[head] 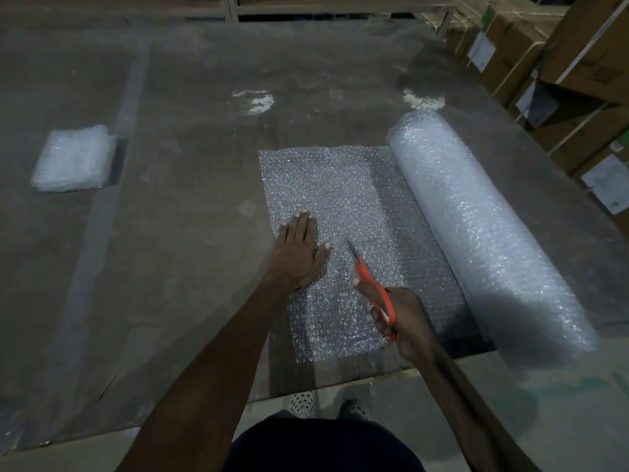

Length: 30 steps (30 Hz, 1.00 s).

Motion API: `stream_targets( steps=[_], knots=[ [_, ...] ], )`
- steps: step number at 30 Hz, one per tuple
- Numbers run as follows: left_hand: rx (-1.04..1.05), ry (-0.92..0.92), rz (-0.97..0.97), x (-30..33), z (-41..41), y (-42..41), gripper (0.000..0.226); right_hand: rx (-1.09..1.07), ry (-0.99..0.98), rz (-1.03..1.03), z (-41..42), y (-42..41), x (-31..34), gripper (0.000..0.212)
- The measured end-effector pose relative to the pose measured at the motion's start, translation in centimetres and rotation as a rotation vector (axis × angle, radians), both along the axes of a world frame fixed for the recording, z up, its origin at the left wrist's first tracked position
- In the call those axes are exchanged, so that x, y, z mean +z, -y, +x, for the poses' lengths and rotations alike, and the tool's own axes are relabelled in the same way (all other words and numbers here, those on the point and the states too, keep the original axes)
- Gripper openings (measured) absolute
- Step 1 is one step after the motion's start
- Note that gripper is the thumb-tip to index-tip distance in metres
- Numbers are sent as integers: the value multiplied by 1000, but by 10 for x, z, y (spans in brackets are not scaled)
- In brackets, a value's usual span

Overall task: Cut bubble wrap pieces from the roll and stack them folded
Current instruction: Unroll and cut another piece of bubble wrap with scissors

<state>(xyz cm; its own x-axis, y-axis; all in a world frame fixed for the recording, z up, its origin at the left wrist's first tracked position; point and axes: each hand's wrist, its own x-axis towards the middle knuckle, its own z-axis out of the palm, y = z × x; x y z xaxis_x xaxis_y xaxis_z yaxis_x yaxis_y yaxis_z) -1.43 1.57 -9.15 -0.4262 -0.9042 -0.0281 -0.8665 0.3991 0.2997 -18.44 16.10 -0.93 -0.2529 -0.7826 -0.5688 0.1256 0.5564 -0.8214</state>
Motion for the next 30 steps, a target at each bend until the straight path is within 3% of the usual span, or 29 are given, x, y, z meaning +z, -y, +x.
stream_targets(
  steps=[4, 30],
  knots=[
    [1, 9, 6, -1, 2, 1, 77, 13, 9, -8, 2, 9, 0, 35],
    [9, 3, 0, 0, 1, 0, 79, 30, 19, -54, 0, 29, -14, 35]
  ],
)
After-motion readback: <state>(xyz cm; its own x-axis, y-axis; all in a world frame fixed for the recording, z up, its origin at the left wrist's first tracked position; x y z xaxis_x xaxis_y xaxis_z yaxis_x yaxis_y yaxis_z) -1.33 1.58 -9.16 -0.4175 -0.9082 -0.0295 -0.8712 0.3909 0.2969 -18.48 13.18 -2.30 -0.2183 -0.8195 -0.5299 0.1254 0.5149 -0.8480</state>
